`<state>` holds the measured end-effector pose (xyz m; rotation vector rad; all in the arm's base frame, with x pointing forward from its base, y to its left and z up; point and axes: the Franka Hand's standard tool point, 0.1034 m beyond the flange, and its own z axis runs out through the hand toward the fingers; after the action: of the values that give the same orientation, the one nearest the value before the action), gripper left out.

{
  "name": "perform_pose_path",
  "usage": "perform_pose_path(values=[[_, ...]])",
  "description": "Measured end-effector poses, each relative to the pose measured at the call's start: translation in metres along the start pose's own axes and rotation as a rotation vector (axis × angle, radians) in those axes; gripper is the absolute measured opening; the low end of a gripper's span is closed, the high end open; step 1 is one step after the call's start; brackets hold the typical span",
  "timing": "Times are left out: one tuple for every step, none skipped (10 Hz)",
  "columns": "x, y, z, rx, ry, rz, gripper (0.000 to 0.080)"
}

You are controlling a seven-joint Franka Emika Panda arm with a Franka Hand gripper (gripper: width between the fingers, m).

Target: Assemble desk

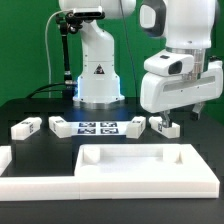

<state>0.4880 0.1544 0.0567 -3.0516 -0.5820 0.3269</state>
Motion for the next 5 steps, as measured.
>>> perform_pose_path(values=[[0.004, -0.018, 0.008, 0.002, -0.058, 0.052, 0.0649], [-0.005, -0.028, 0.020, -0.012, -0.140, -0.002, 0.0649], [-0.017, -0.028, 0.031, -0.007, -0.189, -0.011, 0.0649], [-0.018, -0.027, 0.026, -0.008, -0.246, -0.008, 0.0649], [-0.017, -0.028, 0.026, -0.006, -0.311, -0.010, 0.0649]])
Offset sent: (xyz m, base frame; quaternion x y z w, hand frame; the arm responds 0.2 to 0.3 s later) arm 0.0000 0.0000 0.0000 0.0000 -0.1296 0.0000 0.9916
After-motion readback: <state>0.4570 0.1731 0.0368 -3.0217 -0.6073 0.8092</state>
